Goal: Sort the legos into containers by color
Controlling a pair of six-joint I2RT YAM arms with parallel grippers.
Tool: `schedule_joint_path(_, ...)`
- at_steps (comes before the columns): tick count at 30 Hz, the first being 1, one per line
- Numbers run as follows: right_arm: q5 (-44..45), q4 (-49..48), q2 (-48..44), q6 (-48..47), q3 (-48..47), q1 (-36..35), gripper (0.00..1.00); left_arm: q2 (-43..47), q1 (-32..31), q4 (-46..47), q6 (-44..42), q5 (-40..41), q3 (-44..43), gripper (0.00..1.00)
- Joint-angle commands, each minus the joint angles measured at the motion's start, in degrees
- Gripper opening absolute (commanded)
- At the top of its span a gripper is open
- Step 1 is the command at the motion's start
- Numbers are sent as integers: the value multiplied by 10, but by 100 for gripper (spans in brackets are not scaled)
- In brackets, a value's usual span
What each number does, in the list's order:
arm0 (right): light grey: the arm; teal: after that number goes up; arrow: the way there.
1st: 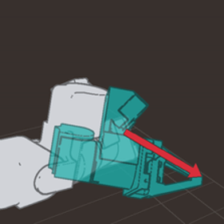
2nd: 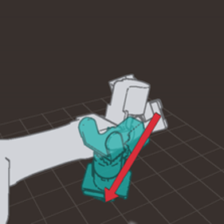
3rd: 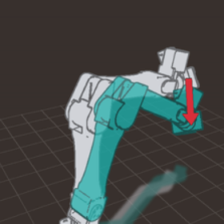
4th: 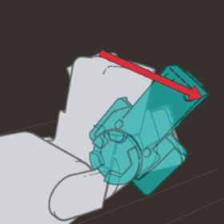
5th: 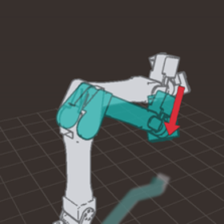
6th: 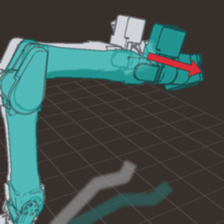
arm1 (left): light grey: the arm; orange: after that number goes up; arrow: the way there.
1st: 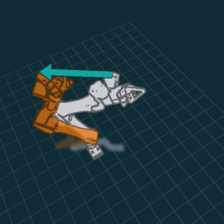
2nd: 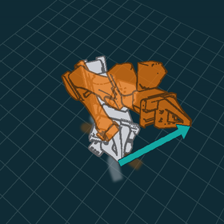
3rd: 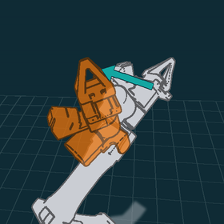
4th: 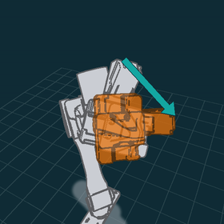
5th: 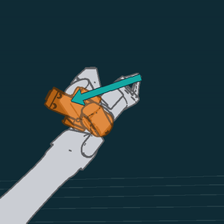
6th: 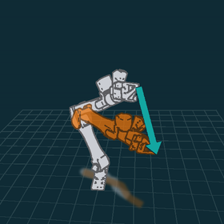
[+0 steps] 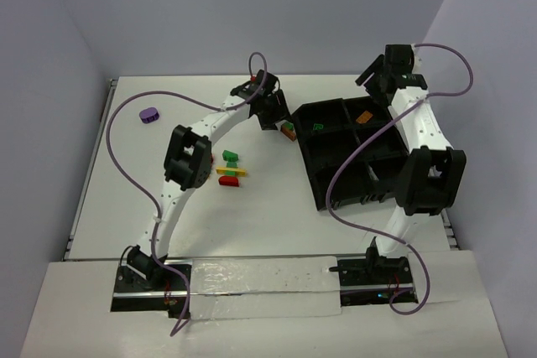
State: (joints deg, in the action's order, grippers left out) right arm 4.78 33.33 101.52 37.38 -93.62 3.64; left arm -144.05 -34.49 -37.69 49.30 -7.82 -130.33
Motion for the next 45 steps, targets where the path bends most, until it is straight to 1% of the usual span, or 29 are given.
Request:
schedule_joint_path(1,-20,-29,-52,2,18,-6,76,-4,-18,-15,30,52,-23,68)
schedule_joint_path(4,-20,-28,-65,1,17,-6,76,-14,-26,-22,32,74,-28,68)
schedule_joint_path(7,-27,-29,-69,-1,11,-6,76,-22,-33,-29,29,75,-38,67)
schedule_joint_path(10,-41,-27,-67,1,3,-6,76,-22,-37,-29,29,95,-32,60)
schedule_joint_path(15,-45,-30,-70,2,10,-7,76,-29,-37,-38,20,114,-29,55)
schedule_joint_path(18,-44,-31,-74,2,17,-7,76,-32,-37,-43,10,123,-28,49)
schedule_joint_path(25,-45,-30,-70,5,13,-10,76,-13,-37,-41,-1,126,4,44)
schedule_joint_path(26,-44,-29,-70,4,13,-12,76,-3,-37,-35,-5,126,16,41)
schedule_joint_path(28,-45,-29,-71,4,15,-14,76,7,-37,-31,-12,128,28,39)
schedule_joint_path(31,-45,-30,-72,4,17,-17,76,18,-37,-31,-21,124,37,29)
schedule_joint_path(33,-45,-29,-72,3,17,-20,76,25,-37,-30,-29,119,44,16)
schedule_joint_path(35,-45,-26,-72,-1,13,-22,76,35,-35,-17,-42,95,54,5)
schedule_joint_path(36,-50,-24,-71,-4,10,-24,76,40,-34,-13,-48,88,60,1)
schedule_joint_path(40,-91,25,-54,-44,-42,-28,76,112,-29,7,-96,55,119,0)
schedule_joint_path(43,-128,47,-48,-65,-56,-34,76,163,-22,21,-132,30,154,0)
schedule_joint_path(45,-154,60,-47,-82,-59,-55,76,186,-15,32,-155,2,171,0)
